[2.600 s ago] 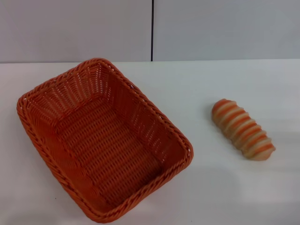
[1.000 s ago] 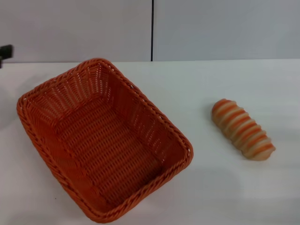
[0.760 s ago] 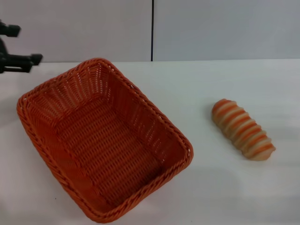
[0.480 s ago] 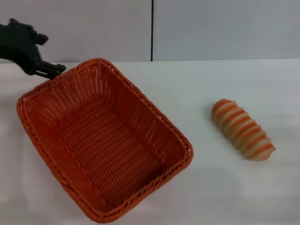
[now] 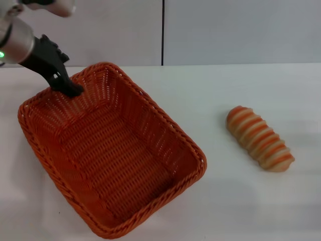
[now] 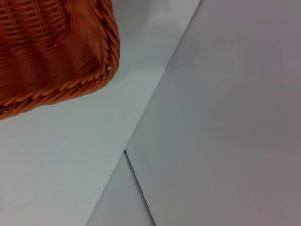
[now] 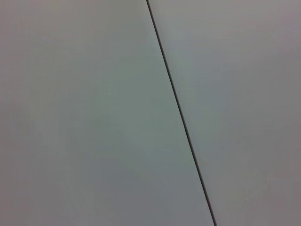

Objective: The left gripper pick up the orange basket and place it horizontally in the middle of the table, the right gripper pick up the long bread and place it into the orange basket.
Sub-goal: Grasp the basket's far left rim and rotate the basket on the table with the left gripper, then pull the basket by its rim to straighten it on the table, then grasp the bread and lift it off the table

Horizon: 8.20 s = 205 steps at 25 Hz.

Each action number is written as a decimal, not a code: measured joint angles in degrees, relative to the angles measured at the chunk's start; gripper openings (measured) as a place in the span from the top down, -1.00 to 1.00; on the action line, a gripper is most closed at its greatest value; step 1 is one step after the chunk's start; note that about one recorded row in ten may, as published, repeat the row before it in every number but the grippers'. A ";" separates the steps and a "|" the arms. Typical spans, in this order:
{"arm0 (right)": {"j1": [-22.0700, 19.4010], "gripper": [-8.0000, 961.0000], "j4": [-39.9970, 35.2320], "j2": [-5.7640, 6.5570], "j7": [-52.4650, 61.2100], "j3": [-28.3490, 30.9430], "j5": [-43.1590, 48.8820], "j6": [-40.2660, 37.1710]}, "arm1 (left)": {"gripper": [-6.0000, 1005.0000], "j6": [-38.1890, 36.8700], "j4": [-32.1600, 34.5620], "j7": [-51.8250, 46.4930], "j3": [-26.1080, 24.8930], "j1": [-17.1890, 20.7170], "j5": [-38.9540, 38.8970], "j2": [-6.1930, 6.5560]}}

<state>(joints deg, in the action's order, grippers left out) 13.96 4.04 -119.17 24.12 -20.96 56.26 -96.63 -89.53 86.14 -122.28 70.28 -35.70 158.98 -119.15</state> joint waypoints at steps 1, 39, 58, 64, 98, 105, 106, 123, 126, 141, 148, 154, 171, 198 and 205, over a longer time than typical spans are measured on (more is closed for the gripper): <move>0.16 0.05 0.00 0.02 0.02 -0.05 0.03 0.38 | -0.60 0.59 -1.13 -0.54 0.66 -0.44 0.52 -0.01; 0.71 -0.01 -0.73 0.26 0.05 -0.56 0.26 4.60 | -0.43 8.40 -26.86 -3.87 6.08 -12.48 6.80 1.29; 1.40 -0.03 -0.96 0.25 0.05 -0.57 0.26 6.03 | 0.02 8.34 -25.33 -2.25 7.15 -11.90 6.74 1.21; 2.08 -0.04 -0.96 0.25 0.05 -0.57 0.25 6.03 | 0.29 8.63 -23.95 -3.04 6.50 -11.45 6.71 1.05; 8.69 -0.10 -15.41 4.46 13.26 -4.46 4.07 15.55 | 0.70 -3.93 -5.97 -42.52 -5.51 -1.95 6.65 0.84; 9.29 -0.11 -15.10 4.28 13.29 -6.69 4.12 14.89 | 0.73 -5.64 -1.58 -42.81 -1.71 4.57 4.39 0.09; 9.30 -0.11 -15.17 4.09 13.30 -6.70 4.12 14.88 | 0.73 -5.64 -1.58 -42.81 -1.71 4.57 4.39 0.09; 8.92 -0.13 -16.95 1.15 13.40 -6.90 4.13 14.93 | 0.74 -5.52 1.26 -42.87 2.59 11.77 -4.79 0.23; 9.13 -0.14 -17.14 1.01 13.39 -6.90 4.13 15.25 | 0.74 -5.28 1.23 -42.86 2.55 12.01 -4.79 0.36; 9.73 -0.16 -17.22 0.85 13.26 -6.90 4.09 15.44 | 0.25 -6.90 -5.51 -42.41 -3.55 7.15 -4.72 1.01; 9.51 -0.17 -17.21 0.51 13.96 -6.90 4.08 15.17 | -0.04 -9.43 -6.21 -39.08 -8.98 5.77 -6.00 1.12; 7.73 -0.18 -20.67 0.44 20.55 -7.23 6.73 14.99 | -0.55 -14.76 -4.27 -31.55 -23.11 4.40 -14.48 1.54; 7.89 -0.21 -72.93 0.67 91.28 -8.06 63.67 7.69 | -0.62 -10.58 -15.55 3.14 -45.94 11.79 -37.69 3.56; 23.01 -0.38 -64.82 2.94 121.06 -24.54 96.78 -7.23 | -0.62 -4.04 -27.86 35.10 -48.94 22.80 -58.30 1.45; 24.61 -0.40 -57.20 3.03 119.44 -24.68 96.57 -2.49 | -0.62 -4.68 -28.30 35.85 -48.98 23.21 -58.30 1.38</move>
<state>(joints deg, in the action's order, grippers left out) 38.57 -53.16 -116.14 143.56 -45.64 152.83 -99.12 -94.21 57.84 -86.43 21.29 -12.49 100.68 -117.77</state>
